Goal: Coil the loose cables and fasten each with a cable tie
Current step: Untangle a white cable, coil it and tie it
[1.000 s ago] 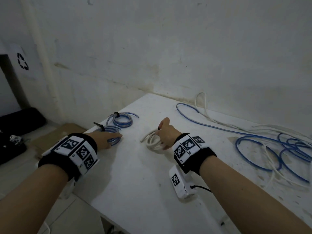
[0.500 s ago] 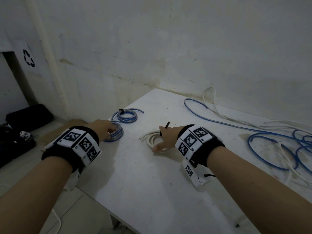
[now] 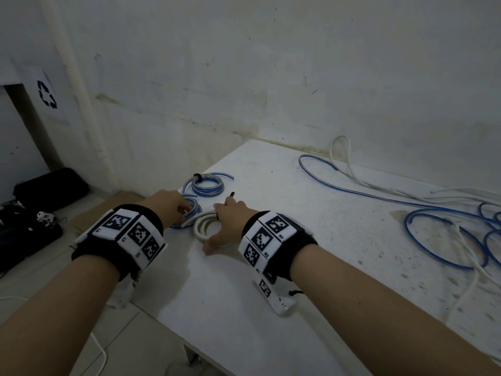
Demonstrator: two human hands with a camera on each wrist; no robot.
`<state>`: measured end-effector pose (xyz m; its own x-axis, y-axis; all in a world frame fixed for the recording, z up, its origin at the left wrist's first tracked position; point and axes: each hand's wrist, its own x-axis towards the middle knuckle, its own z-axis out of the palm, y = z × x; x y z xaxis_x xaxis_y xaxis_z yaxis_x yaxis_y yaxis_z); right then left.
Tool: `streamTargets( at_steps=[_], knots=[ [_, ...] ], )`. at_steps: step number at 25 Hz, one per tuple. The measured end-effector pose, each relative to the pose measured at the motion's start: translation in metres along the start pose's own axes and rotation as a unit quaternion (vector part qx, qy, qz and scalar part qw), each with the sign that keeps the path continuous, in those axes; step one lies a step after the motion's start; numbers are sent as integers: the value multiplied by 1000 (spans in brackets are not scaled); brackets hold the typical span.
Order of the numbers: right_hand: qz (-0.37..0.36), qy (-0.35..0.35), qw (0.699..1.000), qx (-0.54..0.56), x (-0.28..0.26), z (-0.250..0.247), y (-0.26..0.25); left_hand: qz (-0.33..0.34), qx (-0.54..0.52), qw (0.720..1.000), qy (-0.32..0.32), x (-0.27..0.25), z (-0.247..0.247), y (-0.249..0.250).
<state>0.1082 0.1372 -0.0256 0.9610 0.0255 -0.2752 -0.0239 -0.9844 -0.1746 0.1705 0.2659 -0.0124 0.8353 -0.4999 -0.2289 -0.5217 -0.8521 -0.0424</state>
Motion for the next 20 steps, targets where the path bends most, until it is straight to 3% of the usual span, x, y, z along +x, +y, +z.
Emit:
streamTargets(
  at_steps=[7, 11, 14, 17, 20],
  knots=[
    [-16, -5, 999, 36, -15, -11, 12, -8, 10, 1000, -28, -3, -5, 7],
    [12, -3, 998, 64, -66, -54, 65, -12, -35, 999, 29, -11, -28, 38],
    [35, -83, 994, 55, -113, -61, 114, 66, -95, 990, 80, -17, -44, 90],
    [89, -202, 975, -2, -160, -51, 154, 149, -127, 979, 63, -26, -47, 151],
    [157, -263, 951, -44, -210, -27, 196, 228, -118, 966, 21, -31, -38, 222]
  ],
)
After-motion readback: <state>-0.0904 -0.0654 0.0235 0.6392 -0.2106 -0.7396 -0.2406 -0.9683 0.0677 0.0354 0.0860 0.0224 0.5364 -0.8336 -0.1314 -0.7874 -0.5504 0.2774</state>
